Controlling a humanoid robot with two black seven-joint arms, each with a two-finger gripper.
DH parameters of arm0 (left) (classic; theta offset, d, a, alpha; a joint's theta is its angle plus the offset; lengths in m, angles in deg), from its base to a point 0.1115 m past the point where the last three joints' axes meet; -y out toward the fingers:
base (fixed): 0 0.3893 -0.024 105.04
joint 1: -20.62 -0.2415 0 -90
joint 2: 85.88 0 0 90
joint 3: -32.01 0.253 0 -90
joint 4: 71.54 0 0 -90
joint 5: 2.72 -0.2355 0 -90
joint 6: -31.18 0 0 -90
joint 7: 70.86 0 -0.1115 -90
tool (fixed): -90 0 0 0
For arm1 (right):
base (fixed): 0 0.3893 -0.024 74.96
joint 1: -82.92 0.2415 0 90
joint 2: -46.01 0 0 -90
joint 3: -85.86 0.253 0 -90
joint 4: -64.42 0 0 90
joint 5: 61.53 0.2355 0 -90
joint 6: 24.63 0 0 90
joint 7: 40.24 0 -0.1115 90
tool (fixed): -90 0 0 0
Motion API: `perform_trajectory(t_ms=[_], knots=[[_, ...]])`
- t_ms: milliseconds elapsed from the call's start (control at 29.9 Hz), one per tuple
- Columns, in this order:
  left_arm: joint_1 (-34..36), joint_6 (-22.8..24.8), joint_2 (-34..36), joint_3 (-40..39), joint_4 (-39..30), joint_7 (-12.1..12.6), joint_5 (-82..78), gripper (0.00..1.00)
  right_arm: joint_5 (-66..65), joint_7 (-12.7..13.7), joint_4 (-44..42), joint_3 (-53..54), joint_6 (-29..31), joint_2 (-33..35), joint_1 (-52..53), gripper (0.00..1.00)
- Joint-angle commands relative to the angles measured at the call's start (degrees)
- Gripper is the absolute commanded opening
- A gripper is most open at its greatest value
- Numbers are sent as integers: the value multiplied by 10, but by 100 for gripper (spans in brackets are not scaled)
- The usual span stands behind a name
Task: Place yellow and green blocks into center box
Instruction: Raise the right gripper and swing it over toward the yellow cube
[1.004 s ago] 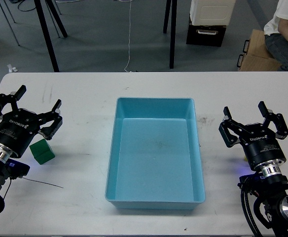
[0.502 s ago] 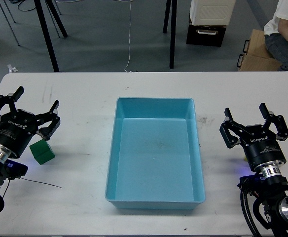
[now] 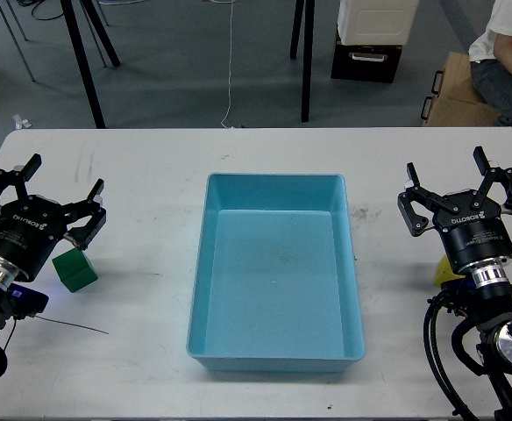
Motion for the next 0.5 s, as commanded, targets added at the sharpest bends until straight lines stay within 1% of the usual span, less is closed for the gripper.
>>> perform_trajectory(t_ms=[0,301,469], knots=[[0,0,0,1,0,0,0,100,-95,-1,-19,5,0,2,44,99],[0,0,-1,1,10,0,0,100,-366,-4,-88,5,-4,32,163,99],[0,0,0,1,10,0,-1,100,-417,-5,-162,-2,-12,37,256,98]])
